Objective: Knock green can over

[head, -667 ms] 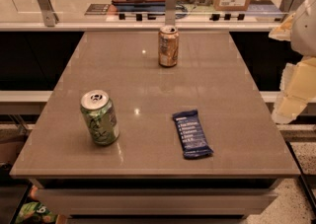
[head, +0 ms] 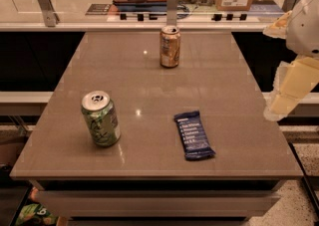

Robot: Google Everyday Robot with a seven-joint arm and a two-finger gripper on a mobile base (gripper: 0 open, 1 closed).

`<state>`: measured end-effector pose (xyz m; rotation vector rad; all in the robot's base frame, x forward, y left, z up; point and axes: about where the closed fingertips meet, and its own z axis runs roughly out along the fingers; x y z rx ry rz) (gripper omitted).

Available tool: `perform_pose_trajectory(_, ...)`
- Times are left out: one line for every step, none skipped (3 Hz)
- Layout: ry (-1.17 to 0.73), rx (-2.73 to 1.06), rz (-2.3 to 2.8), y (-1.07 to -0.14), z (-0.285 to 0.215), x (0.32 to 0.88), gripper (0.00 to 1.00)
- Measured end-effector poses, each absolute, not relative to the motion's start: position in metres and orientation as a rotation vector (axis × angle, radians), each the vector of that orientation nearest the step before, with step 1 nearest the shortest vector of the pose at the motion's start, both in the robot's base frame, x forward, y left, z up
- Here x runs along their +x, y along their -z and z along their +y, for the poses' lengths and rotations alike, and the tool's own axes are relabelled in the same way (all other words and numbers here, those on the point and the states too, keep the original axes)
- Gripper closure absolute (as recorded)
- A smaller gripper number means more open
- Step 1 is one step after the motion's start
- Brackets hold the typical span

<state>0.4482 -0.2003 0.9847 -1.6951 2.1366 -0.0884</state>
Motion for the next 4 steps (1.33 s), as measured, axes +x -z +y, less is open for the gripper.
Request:
perform_pose_trajectory(-0.004,-1.674,2.033,-0.979,-0.179,0.461,0.0)
perform_pose_trajectory(-0.135,-1.646,1.919,-0.969,-0.152,0.472,0.0)
perform_pose_trajectory(-0.252,-1.584,1.836,-0.96,-0.128,0.474,0.0)
perform_pose_trajectory(-0.339,-1.516,1.77,-0.955,-0.108,0.473,0.0)
